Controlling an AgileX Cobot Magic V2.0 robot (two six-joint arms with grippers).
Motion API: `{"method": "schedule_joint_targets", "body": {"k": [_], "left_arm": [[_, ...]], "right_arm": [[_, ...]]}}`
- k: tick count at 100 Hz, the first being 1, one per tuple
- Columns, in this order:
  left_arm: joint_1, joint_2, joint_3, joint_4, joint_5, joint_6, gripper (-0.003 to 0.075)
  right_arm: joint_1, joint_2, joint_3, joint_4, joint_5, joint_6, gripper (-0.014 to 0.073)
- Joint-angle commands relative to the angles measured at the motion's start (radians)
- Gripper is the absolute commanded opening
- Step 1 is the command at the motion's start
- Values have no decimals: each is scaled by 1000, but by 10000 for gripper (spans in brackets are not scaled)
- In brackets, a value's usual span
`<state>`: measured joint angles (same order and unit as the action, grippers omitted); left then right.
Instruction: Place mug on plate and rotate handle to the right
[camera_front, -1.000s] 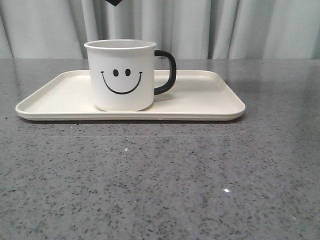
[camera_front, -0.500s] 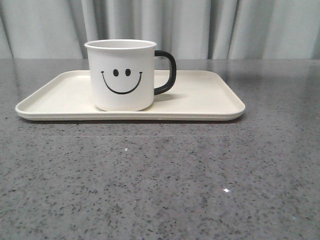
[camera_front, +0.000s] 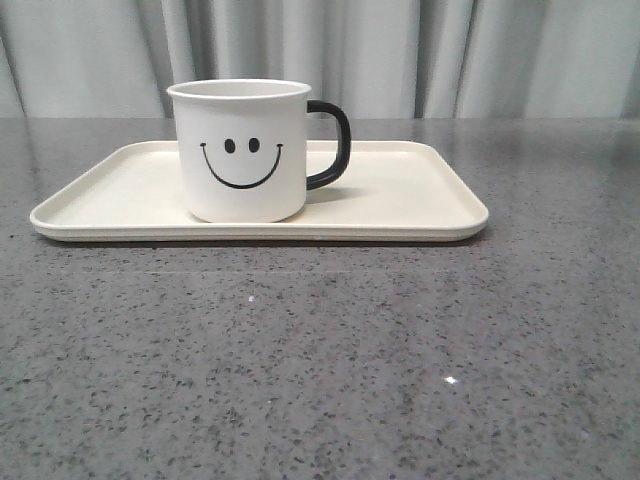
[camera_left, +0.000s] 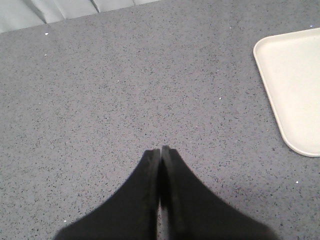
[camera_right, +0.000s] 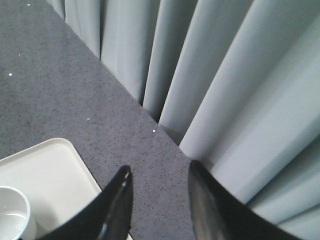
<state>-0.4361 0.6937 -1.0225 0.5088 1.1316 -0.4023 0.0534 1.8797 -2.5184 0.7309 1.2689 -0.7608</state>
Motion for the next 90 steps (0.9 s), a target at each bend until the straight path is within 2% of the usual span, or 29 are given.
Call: {"method": "schedule_joint_targets", "body": {"k": [1, 39, 51, 76, 90], "left_arm": [[-8, 1, -22, 25, -60, -11, -20], [-8, 1, -22, 25, -60, -11, -20], [-8, 1, -22, 25, -60, -11, -20], [-8, 1, -22, 25, -60, -11, -20], [-8, 1, -22, 25, -57, -11, -20]], "right_arm": [[-31, -74, -27, 57, -1, 13, 288], [-158, -148, -27, 88, -52, 88, 280], [-207, -175, -27, 122, -86, 96, 217], [-316, -220, -25, 197, -72, 107, 209], [-393, -245, 7, 238, -58, 126, 146]]}}
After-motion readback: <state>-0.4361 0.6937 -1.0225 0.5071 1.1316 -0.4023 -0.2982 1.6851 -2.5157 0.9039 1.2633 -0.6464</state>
